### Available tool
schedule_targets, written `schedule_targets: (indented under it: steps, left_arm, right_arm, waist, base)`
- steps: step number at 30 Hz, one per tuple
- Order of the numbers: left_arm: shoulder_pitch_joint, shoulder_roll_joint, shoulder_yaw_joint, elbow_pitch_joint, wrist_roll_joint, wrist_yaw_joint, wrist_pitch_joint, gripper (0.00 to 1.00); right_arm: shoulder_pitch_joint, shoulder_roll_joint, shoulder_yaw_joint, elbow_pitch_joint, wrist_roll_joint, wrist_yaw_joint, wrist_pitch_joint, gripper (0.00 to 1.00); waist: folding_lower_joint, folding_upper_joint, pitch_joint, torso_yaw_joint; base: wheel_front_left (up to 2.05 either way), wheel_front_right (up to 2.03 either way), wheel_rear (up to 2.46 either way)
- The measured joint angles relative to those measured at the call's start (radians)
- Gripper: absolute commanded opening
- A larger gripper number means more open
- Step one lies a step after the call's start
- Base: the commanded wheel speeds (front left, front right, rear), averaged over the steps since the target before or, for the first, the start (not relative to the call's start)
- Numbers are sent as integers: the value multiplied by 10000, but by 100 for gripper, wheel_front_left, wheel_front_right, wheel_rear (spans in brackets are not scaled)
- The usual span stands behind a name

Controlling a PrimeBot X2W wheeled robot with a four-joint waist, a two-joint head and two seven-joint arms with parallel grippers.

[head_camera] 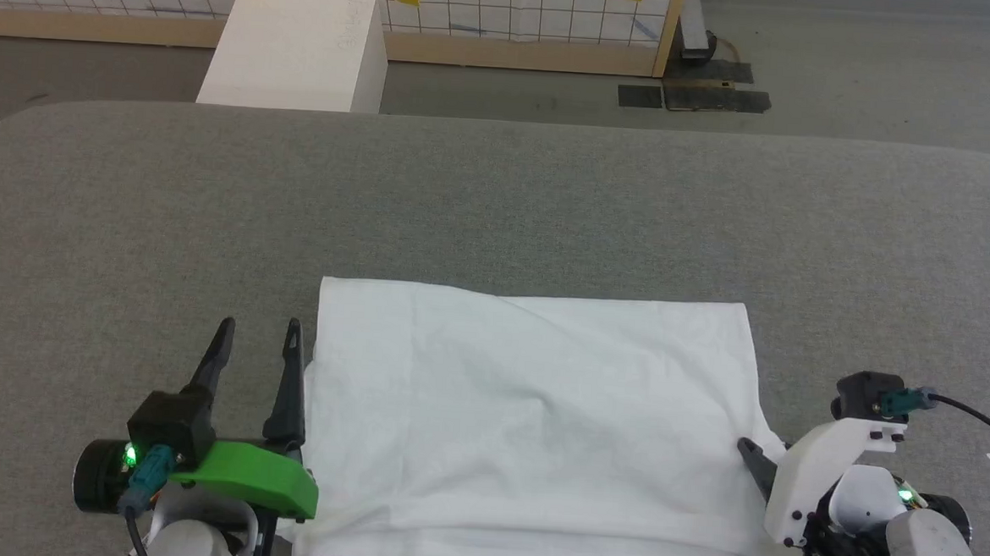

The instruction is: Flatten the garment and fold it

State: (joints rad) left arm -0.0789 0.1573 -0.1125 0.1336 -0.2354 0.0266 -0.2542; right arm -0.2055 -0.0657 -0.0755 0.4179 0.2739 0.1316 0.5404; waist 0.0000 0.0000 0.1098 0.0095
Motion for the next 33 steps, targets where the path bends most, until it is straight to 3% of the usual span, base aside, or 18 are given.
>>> schedule_targets:
  steps: [1, 2, 8, 17, 23, 28, 33]
  left_arm:
    - [0, -12, 33, 17, 25, -25, 0, 100]
    - [1, -21, 75, 40, 56, -63, 0, 100]
    - [9, -117, 318, 109, 159, -192, 0, 100]
    - [74, -353, 520, 86, 337, -360, 0, 100]
    - [160, -443, 633, 61, 408, -447, 0, 100]
    - [233, -564, 662, 69, 598, -570, 0, 100]
    - [351, -571, 742, 81, 679, -656, 0, 100]
  right_arm:
    - [1, -4, 42, -38, 52, 0, -13, 19]
    - [3, 6, 113, -81, 136, 2, -67, 0]
    - [103, 153, -88, -303, 240, 2, -533, 0]
    - [696, 198, -2838, -1011, -1379, 10, -1246, 0]
    - [917, 174, -3714, -1611, -2102, 10, -1490, 0]
    - [1391, 159, -2771, -2819, -1578, 6, -1049, 0]
    - [2019, 159, -709, -5187, -924, 6, -201, 0]
  waist:
    - [0, 0, 6, 4]
    - [0, 0, 14, 7]
    - [0, 0, 16, -2]
    - [0, 0, 22, -3]
    - [0, 0, -4, -27]
    - [0, 0, -136, -4]
    - [0, 0, -208, 17]
  base:
    - [0, 0, 0]
    - [0, 0, 0]
    - [0, 0, 0]
    - [0, 0, 0]
    - [0, 0, 0]
    - [0, 0, 0]
    - [0, 0, 0]
